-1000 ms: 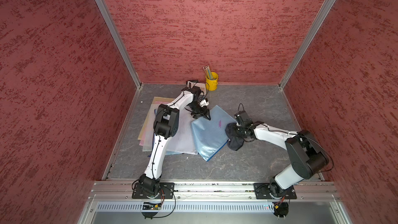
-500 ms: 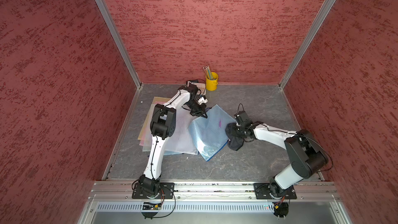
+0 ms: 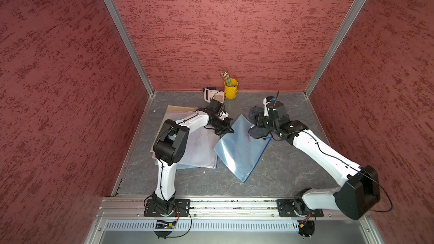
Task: Wipe the document bag
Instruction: Adjust the document bag at the center of the board, then wipe the dirt from the document bag.
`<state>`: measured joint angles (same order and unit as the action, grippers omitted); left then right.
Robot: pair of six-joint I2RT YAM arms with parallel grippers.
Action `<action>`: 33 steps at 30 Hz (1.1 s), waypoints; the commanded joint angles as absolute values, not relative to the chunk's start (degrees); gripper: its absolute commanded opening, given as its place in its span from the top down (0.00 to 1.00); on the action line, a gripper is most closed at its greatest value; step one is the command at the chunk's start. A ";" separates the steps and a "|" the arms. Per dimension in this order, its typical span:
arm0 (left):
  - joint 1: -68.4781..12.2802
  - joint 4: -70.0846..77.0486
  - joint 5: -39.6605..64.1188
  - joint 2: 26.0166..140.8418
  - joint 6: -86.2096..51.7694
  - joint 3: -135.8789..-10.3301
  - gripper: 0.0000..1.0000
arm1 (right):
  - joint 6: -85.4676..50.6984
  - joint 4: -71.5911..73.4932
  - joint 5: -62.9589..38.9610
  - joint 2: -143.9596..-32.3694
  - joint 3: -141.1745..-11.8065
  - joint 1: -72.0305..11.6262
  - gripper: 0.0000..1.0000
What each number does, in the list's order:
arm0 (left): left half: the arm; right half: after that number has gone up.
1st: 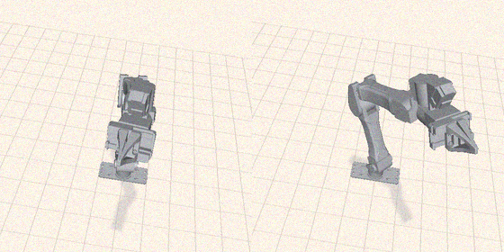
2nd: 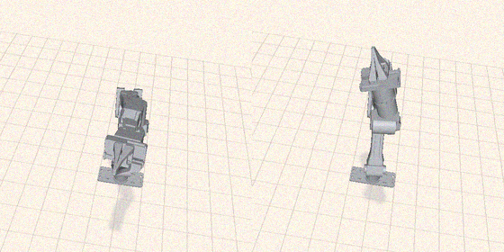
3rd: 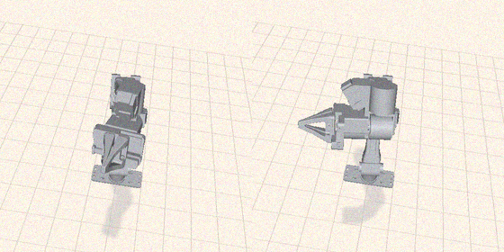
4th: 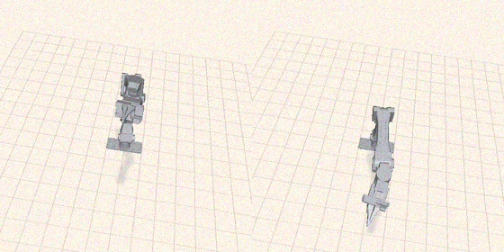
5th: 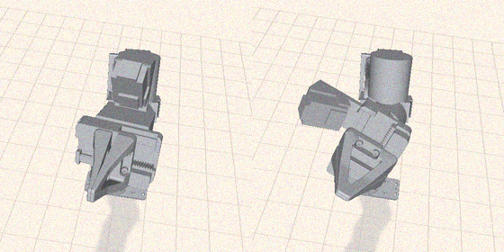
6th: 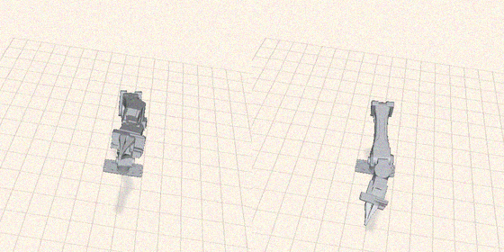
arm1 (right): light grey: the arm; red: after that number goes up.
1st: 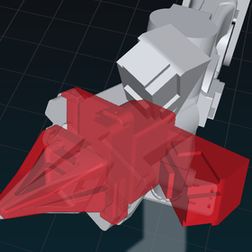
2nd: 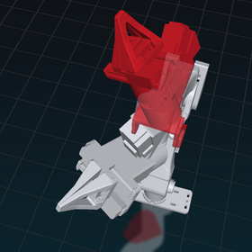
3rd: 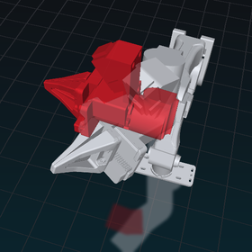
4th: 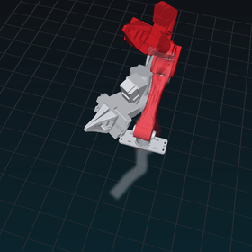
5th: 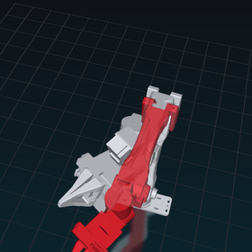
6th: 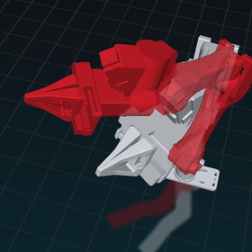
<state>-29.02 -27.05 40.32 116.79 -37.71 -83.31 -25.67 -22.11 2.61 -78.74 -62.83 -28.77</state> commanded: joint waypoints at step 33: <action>-34.27 -4.81 33.43 119.96 -56.71 -67.05 1.00 | -22.63 -19.70 15.43 -105.50 -71.03 -15.27 1.00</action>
